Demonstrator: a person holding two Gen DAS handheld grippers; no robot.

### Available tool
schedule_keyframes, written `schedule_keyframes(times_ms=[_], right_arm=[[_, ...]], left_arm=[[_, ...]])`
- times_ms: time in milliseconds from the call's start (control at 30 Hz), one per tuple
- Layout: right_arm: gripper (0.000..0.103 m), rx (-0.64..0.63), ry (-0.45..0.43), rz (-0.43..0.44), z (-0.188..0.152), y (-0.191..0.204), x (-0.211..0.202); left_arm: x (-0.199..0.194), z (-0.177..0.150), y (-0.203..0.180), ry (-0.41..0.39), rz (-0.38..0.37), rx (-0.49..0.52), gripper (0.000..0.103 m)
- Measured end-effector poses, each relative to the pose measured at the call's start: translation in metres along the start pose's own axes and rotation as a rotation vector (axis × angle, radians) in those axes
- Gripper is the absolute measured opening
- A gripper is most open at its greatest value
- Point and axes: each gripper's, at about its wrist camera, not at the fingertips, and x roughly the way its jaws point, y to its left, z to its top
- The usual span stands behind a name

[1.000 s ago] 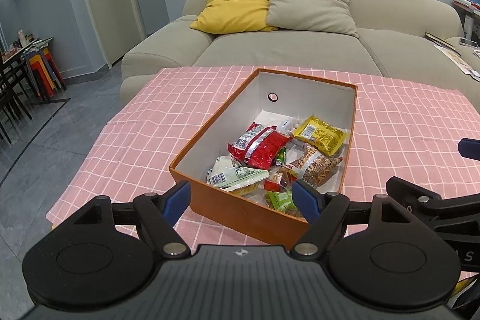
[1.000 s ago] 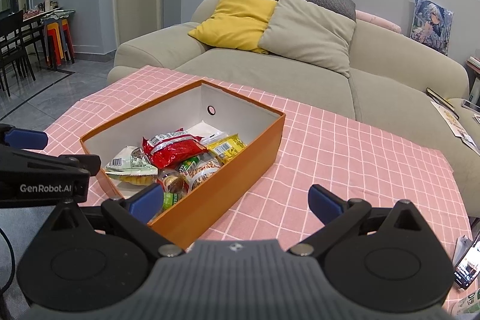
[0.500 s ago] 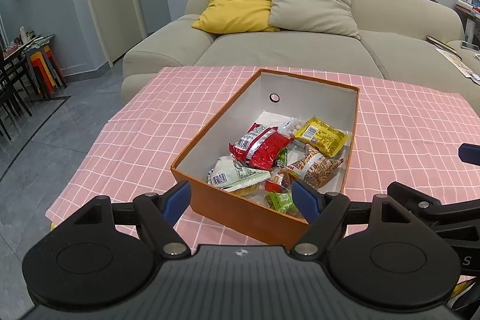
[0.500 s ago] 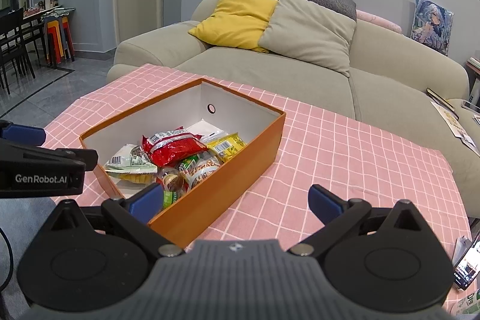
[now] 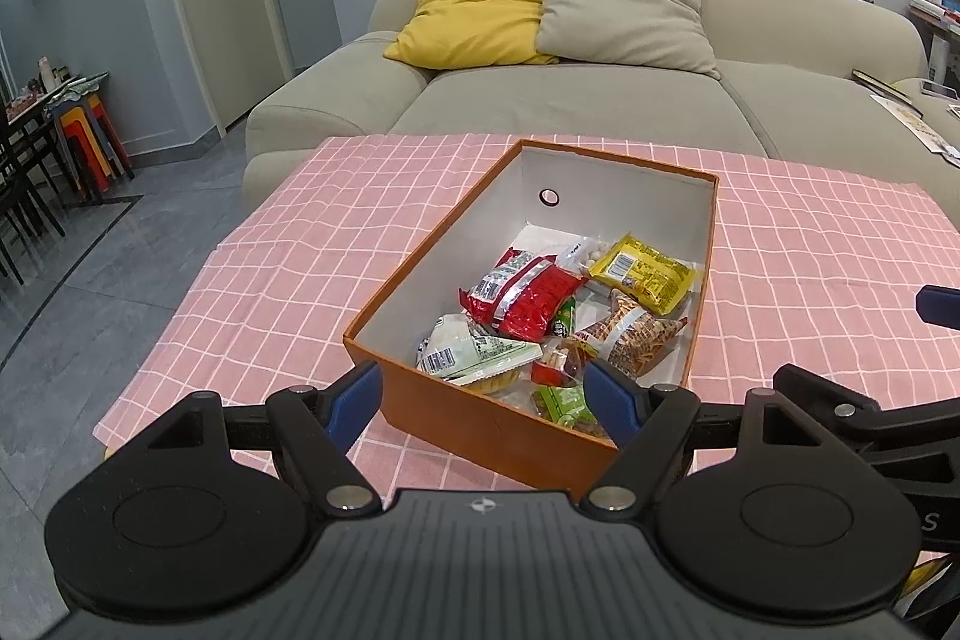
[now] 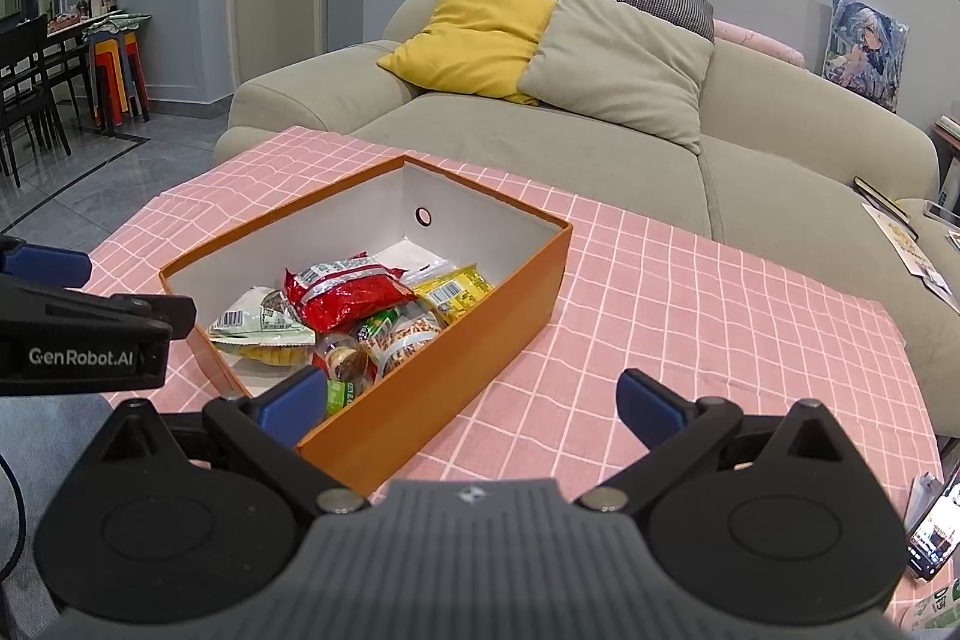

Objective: Organize snacks

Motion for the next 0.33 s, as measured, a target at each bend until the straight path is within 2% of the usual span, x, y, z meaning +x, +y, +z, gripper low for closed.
schedule_keyframes(times_ms=[333], right_arm=[[0.099,-0.005,-0.002,0.000,0.0007,-0.0004,-0.0007]], left_arm=[[-0.0020,-0.0006,0.0008,0.000,-0.007,-0.017,0.090]])
